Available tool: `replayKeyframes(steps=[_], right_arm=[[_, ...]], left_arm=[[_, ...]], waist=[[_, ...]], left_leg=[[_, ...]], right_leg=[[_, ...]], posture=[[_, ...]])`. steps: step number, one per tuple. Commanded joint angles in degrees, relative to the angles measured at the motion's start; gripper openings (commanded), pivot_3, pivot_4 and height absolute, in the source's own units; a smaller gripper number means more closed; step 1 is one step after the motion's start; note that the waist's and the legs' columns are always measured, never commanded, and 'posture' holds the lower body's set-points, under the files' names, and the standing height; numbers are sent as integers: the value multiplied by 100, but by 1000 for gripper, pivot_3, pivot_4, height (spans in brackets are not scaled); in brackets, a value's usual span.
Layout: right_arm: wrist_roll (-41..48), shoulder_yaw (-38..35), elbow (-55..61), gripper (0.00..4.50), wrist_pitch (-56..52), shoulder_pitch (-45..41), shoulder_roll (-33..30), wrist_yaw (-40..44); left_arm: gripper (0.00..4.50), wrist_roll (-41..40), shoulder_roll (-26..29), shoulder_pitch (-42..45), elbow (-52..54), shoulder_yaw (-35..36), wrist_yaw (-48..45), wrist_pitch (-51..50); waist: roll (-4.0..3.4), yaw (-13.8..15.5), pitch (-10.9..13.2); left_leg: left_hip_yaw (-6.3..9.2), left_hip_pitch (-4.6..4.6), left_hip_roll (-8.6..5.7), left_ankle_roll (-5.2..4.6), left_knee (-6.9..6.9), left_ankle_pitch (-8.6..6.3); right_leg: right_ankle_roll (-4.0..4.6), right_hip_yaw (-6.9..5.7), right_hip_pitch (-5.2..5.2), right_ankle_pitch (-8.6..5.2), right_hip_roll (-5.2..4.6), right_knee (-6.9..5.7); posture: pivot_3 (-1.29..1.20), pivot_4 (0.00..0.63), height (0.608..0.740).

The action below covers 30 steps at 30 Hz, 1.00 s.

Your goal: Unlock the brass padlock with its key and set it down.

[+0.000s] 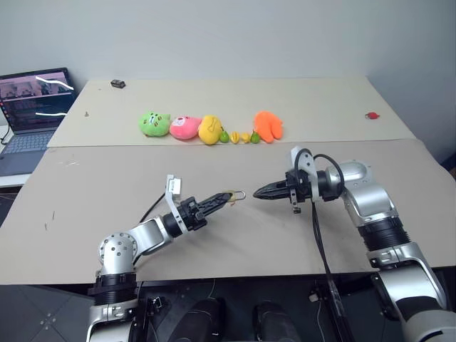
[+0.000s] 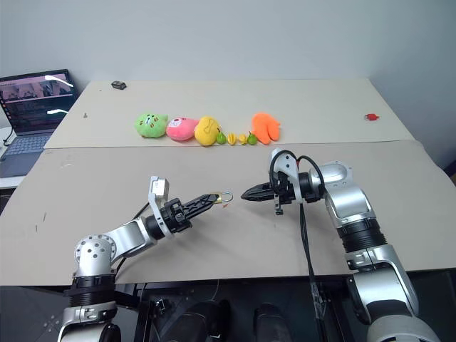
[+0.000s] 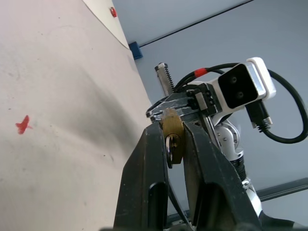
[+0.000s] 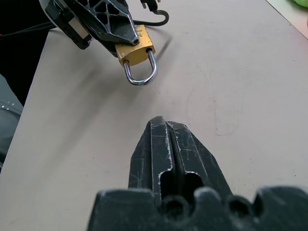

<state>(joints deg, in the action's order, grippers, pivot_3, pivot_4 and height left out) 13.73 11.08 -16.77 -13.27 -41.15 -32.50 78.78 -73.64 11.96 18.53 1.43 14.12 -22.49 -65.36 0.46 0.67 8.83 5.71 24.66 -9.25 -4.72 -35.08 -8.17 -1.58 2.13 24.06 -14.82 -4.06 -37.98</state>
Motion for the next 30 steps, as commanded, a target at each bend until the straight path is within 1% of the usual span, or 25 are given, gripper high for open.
replayKeyframes(steps=[1, 6, 16, 23, 30], right_arm=[[-71, 43, 77, 38, 75, 13, -32, 2], [-143, 166, 163, 38, 20, 47, 50, -57], [-97, 134, 303, 38, -35, -174, 267, -202], [50, 14, 411, 38, -227, -355, 176, -96], [529, 89, 1097, 38, -1093, -166, -311, 561]], left_arm=[[37, -159, -42, 136, 73, 6, 14, -11], [37, -195, -86, 101, 81, -62, 40, -42], [37, -119, -101, 32, 14, -137, 4, -17], [37, -106, -86, 12, -8, -147, -2, 9], [37, -146, -104, 11, -28, -110, 34, 25]], waist=[[0, 0, 0], [0, 6, 0], [0, 0, 0], [0, 2, 0], [0, 2, 0]], left_leg=[[0, 0, 0, 0, -1, 0], [0, 0, 0, 0, -1, 0], [0, 0, 0, 0, -1, 0], [0, 0, -1, 0, -2, 0], [0, 1, 0, 0, -1, 0]], right_leg=[[0, 0, 0, 0, 0, 0], [0, -1, -1, 0, 0, 0], [0, 0, 0, 0, 0, -1], [0, 0, -1, 0, 0, 0], [0, 1, 0, 0, 0, 3]], posture=[[0, 150, 739], [0, 150, 739], [0, 150, 739], [0, 150, 739], [0, 150, 739]])
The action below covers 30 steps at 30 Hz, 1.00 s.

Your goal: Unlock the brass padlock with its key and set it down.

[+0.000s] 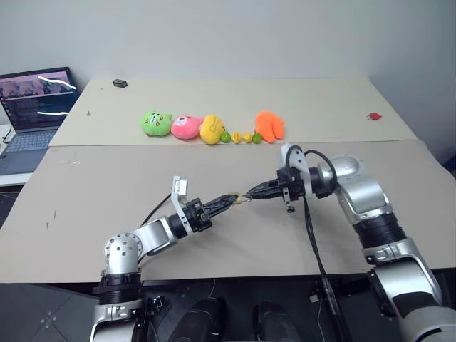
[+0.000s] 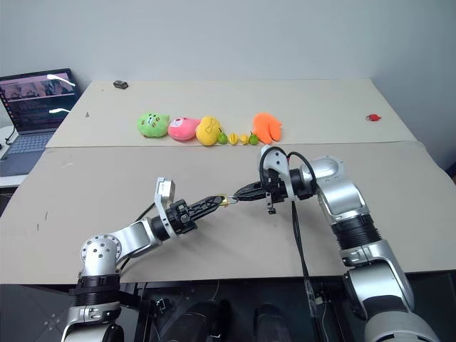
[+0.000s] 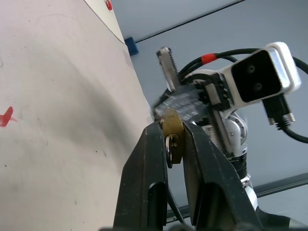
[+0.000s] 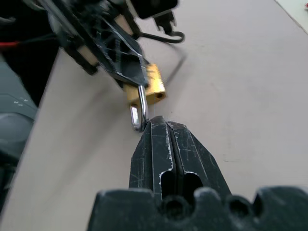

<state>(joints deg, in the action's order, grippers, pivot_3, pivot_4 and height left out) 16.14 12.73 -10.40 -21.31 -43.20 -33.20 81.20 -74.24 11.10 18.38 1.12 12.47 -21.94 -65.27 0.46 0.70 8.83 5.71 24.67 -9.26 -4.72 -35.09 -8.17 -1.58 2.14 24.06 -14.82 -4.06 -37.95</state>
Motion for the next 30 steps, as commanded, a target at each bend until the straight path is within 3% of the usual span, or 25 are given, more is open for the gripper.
replayKeyframes(steps=[1, 13, 21, 30], right_arm=[[322, -56, 541, 38, -332, 81, -311, 395], [160, -108, 282, 38, -65, 25, -229, 88], [69, -33, 251, 38, 93, 144, -248, 120], [57, -22, 330, 38, 83, 276, -241, 75]], left_arm=[[37, -87, -18, 31, -4, 62, -17, 19], [37, -81, -16, -19, -53, 145, 87, 59], [37, 430, 390, -210, -541, 149, -189, 158], [37, 904, 481, -144, -638, 149, -283, 342]], waist=[[0, 1, 0], [0, -8, 0], [0, -4, 0], [0, -7, 0]], left_leg=[[0, 0, 0, 0, 0, 0], [0, 1, 2, 0, 0, 0], [-1, 0, 2, 0, 2, 0], [0, -2, 2, 0, 2, 0]], right_leg=[[0, 0, 0, 0, 0, 0], [0, 1, 0, 0, -1, -1], [0, 2, 3, 0, 0, -3], [0, 1, 0, 0, 0, -4]], posture=[[0, 150, 739], [0, 150, 739], [0, 150, 739], [0, 150, 739]])
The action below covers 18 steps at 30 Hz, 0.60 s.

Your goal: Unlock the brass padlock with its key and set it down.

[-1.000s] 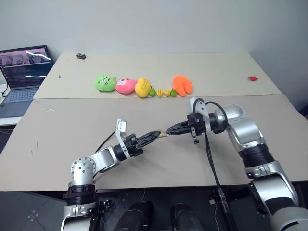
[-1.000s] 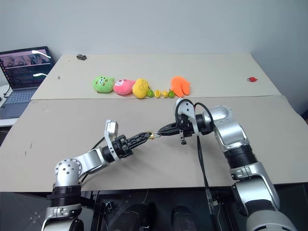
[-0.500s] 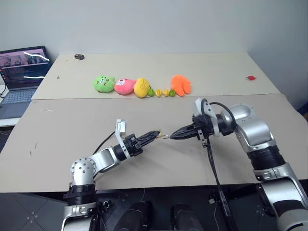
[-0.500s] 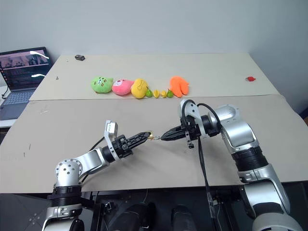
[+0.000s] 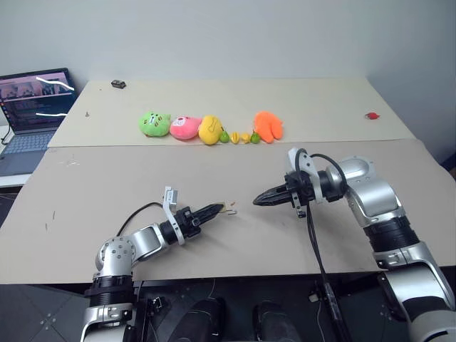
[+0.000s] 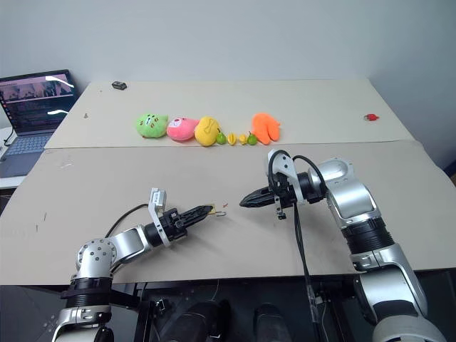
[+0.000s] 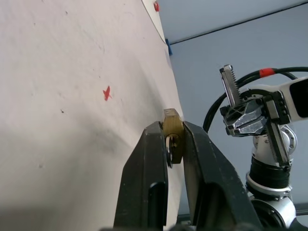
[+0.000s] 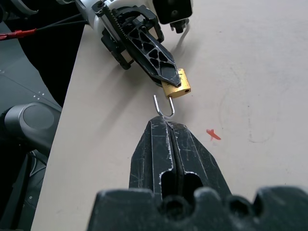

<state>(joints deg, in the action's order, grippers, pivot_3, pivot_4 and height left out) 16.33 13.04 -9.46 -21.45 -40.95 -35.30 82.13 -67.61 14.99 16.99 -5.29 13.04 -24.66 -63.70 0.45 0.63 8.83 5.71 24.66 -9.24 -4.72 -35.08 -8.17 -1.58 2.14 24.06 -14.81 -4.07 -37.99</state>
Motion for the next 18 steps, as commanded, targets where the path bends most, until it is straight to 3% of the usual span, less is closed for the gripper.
replayKeyframes(steps=[1, 2, 4, 9, 18], right_arm=[[34, -47, 256, 38, 95, 76, -26, -31], [31, -42, 273, 38, 96, 97, -22, -40], [35, -43, 302, 0, 88, 120, -16, -50], [43, -51, 304, 0, 73, 133, -7, -82], [46, -57, 231, 0, 44, 147, -33, -89]], left_arm=[[37, 329, 110, -6, 5, 84, -10, 222], [37, 360, 112, -2, -9, 101, -2, 221], [1036, 354, 110, 2, -23, 136, -53, 176], [2709, 583, 76, 28, -30, 139, 23, 245], [2709, 383, 13, 241, 303, 398, 218, 208]], waist=[[0, 1, 0], [0, -1, 0], [0, -12, 0], [0, -5, 0], [1, 2, 0]], left_leg=[[0, 0, 0, 0, 0, 0], [0, 0, 0, 0, 0, 0], [0, 0, 0, 0, 0, 0], [0, 1, 0, 0, 2, 0], [0, 1, 1, 0, 1, 0]], right_leg=[[0, 0, 0, 0, 0, 0], [0, 0, 0, 0, 0, 0], [0, 1, 0, 0, 0, -2], [2, 0, 2, 1, 0, 2], [2, -2, 2, 2, 0, 0]], posture=[[0, 150, 739], [0, 150, 739], [0, 150, 739], [0, 150, 739], [0, 150, 739]])
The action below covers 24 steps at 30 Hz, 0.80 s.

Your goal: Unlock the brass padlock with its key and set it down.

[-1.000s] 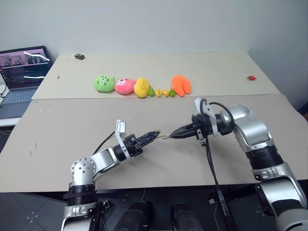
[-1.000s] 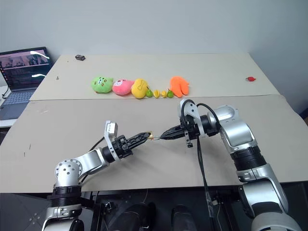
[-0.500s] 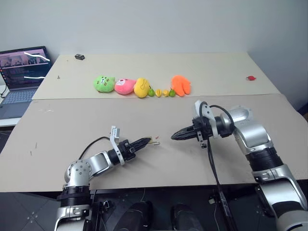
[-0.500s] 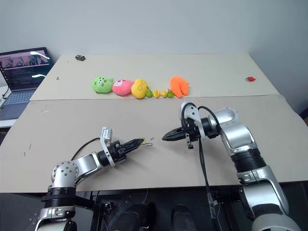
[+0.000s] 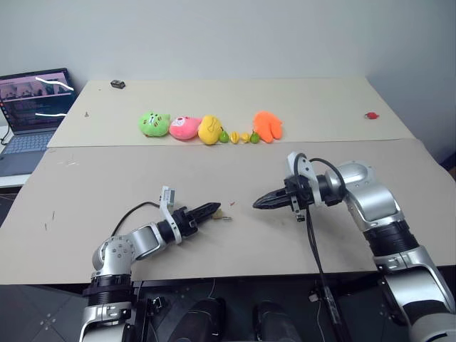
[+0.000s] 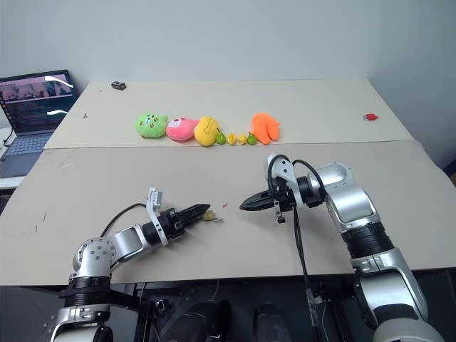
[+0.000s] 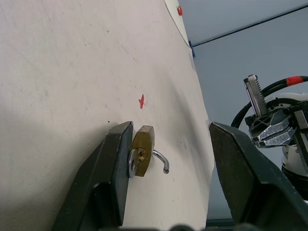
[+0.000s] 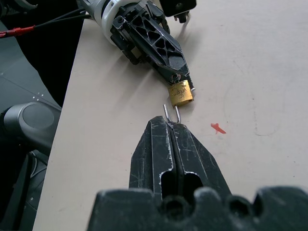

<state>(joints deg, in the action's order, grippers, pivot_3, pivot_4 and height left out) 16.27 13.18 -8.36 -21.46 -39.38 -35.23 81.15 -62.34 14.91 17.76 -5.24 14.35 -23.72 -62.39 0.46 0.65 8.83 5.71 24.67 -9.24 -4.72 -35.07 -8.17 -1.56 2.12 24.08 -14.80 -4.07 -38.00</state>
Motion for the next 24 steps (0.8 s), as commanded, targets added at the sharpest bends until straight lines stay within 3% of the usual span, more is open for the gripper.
replayKeyframes(steps=[1, 9, 13, 24], right_arm=[[61, -76, 109, 0, 28, -18, -46, 19], [51, -127, -65, 0, 55, -69, -63, 13], [32, -221, -93, 0, 112, -20, -48, -160], [116, -1561, -76, 0, 246, 798, 433, -2496]], left_arm=[[2709, -160, 38, 173, 346, 308, 157, 66], [2709, 90, 446, -84, 715, 454, 89, 186], [2709, 612, 683, -436, 1602, 120, -11, 657], [2709, 2083, 489, -1669, 2894, 144, 568, 2344]], waist=[[0, -2, 0], [0, 0, 0], [0, -6, 0], [0, 28, 0]], left_leg=[[0, 0, 0, 0, -1, 0], [0, 2, 0, 0, 1, 0], [-1, 2, 0, 0, 4, 0], [-6, 2, -1, 0, 16, 0]], right_leg=[[0, 0, 0, 0, 0, 1], [0, 1, 1, 0, 0, 4], [0, 3, 2, 0, 0, 6], [1, 8, 4, 0, -1, 12]], posture=[[0, 150, 739], [0, 150, 739], [0, 150, 739], [0, 150, 739]])
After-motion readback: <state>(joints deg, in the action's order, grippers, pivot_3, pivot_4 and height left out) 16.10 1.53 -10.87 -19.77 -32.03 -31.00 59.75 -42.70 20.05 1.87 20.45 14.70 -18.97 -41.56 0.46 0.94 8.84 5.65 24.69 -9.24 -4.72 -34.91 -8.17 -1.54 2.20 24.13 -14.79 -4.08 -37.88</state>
